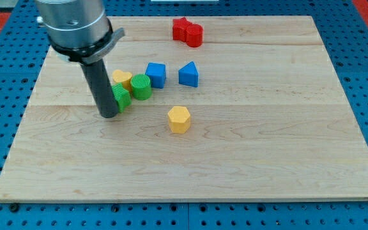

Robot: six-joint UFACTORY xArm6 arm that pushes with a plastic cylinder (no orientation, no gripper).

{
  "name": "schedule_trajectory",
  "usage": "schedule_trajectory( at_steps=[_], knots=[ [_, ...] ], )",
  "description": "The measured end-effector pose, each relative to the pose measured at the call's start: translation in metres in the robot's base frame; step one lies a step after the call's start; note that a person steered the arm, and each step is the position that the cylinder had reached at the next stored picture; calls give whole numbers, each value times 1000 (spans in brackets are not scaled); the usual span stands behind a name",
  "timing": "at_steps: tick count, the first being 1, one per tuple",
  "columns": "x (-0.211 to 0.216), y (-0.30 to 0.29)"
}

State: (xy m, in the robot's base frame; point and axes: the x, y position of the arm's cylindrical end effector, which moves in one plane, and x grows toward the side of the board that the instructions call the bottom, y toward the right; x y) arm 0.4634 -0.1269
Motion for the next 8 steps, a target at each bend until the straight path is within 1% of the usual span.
schedule_trajectory(
  at_steps=[1,2,3,4,5,6,8],
  knots=[
    [0,24],
    [27,-24],
    [14,-69],
    [-10,-69],
    [-25,-61],
    [-29,-43],
    [-29,17]
  ],
)
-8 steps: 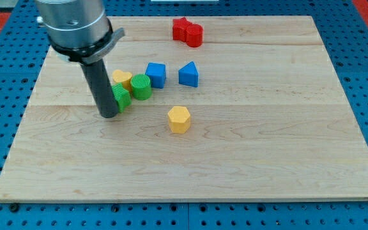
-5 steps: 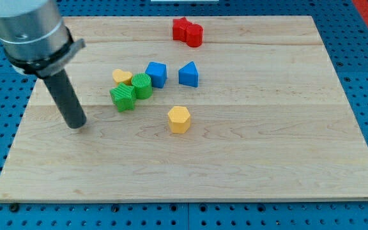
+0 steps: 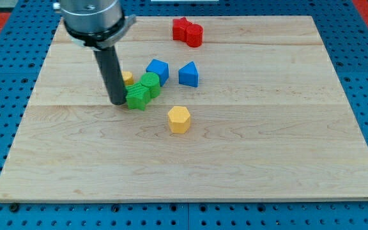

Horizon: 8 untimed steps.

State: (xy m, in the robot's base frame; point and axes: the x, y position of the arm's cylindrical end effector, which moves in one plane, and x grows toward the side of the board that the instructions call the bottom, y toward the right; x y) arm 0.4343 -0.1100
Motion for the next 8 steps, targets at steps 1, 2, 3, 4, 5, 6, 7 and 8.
schedule_trajectory(
  at_steps=[1,2,3,4,5,6,7,8],
  knots=[
    [0,27],
    [0,45],
    [8,48],
    [24,57],
    [26,85],
    [25,119],
    [24,122],
    [24,124]
  ],
)
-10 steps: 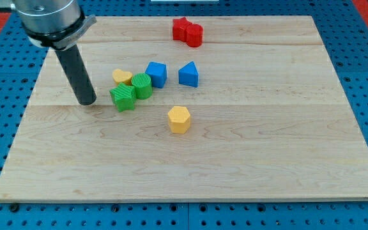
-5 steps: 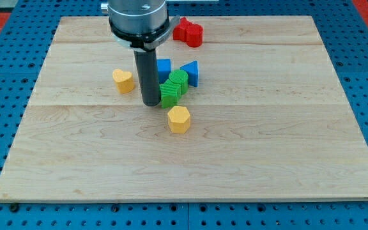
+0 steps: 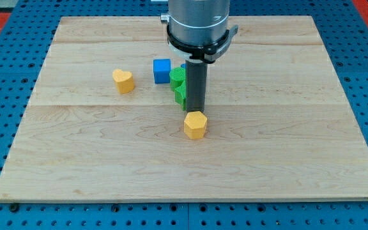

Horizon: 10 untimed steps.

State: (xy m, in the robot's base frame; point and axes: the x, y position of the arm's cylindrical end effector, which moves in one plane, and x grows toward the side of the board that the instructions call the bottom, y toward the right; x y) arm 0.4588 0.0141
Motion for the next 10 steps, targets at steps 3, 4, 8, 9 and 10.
schedule_trajectory(
  at_steps=[3,4,8,9,10],
  knots=[
    [-16,-34],
    [-16,-21],
    [-82,-35],
    [-83,-77],
    [-89,-86]
  ],
)
